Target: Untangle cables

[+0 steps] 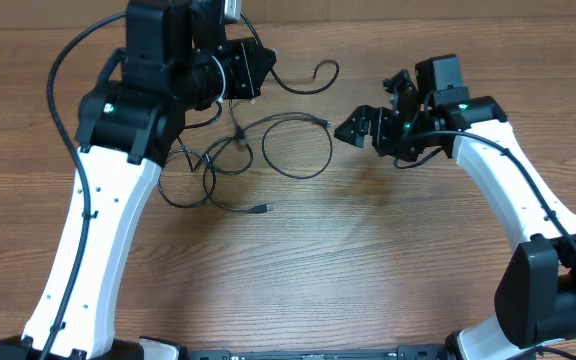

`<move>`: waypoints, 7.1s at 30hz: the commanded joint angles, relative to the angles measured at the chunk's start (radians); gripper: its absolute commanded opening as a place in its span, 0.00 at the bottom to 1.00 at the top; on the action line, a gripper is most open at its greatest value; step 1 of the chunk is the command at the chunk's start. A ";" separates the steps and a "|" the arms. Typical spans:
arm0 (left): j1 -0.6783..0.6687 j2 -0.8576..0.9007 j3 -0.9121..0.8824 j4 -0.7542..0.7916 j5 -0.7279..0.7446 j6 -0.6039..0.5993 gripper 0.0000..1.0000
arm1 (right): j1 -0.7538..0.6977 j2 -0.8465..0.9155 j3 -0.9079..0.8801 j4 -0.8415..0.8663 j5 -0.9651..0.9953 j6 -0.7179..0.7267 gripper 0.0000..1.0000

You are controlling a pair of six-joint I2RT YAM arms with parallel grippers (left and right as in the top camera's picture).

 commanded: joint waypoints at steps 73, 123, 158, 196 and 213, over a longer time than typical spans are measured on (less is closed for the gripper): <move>0.017 0.106 0.010 -0.433 -0.375 -0.031 0.76 | -0.672 -0.095 0.583 -0.423 0.473 -0.081 0.04; 0.017 0.154 0.010 -0.447 -0.372 -0.031 0.42 | -0.756 -0.220 0.586 -0.738 0.366 -0.008 0.18; 0.017 0.154 0.010 -0.447 -0.372 -0.031 0.45 | -0.329 0.264 0.402 -0.614 0.435 -0.024 0.58; 0.017 0.154 0.010 -0.448 -0.371 -0.032 0.45 | -0.536 0.141 0.700 -0.617 0.956 0.000 0.04; 0.017 0.154 0.010 -0.462 -0.390 -0.031 0.51 | -0.550 0.142 0.689 -0.628 0.479 -0.085 0.87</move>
